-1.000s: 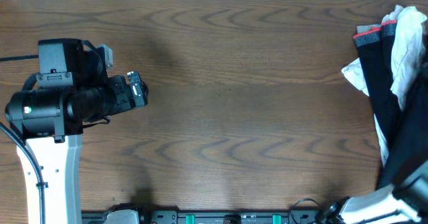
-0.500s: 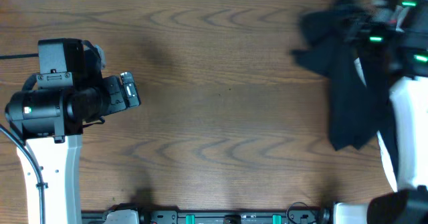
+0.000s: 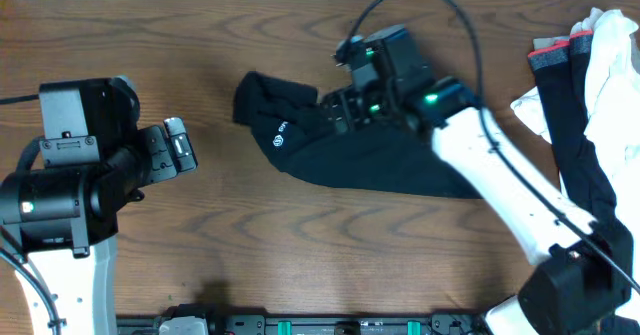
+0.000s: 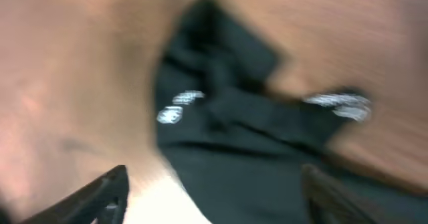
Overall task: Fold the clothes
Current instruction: 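Pull a black shirt from the pile with the right gripper onto the table center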
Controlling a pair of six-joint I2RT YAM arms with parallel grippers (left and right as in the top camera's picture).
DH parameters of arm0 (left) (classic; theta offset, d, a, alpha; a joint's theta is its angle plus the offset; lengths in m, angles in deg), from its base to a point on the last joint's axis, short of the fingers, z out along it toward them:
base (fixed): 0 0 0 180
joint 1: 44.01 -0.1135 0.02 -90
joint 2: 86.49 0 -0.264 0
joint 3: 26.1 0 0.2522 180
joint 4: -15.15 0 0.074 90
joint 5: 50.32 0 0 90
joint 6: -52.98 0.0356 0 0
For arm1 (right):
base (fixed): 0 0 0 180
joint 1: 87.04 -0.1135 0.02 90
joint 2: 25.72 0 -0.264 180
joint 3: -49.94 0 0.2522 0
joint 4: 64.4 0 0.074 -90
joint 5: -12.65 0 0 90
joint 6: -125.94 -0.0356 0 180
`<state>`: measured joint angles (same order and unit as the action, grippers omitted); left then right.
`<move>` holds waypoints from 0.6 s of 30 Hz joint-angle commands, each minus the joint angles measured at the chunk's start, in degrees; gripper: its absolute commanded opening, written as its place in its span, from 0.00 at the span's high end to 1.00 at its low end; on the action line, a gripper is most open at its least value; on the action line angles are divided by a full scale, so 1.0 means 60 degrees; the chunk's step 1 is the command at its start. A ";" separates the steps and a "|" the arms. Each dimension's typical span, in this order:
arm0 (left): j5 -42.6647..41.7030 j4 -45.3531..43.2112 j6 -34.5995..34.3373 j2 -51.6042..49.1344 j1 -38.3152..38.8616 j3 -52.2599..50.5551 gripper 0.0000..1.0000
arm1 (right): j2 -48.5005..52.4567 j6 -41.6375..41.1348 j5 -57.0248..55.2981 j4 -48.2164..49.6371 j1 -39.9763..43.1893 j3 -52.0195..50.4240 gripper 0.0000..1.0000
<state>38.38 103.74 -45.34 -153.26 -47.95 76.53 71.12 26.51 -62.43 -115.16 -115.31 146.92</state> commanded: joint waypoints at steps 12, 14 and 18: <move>-0.0965 -0.0131 -0.0044 -0.2652 0.0029 0.0040 0.01 | 0.1002 -0.1654 -0.1366 -0.3661 0.4524 0.0047 0.19; -0.1093 -0.0328 -0.0044 -0.3260 0.0029 0.0040 0.02 | 0.1359 -0.1712 -0.1304 -0.3923 0.4637 0.0047 0.19; -0.2601 -0.1031 0.0474 -0.4586 0.0033 0.0040 0.04 | 0.2014 -0.1712 -0.1304 -0.4390 0.4648 0.0047 0.19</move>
<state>29.83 98.71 -45.25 -176.90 -47.95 76.53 81.54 17.50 -71.08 -140.53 -87.47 147.09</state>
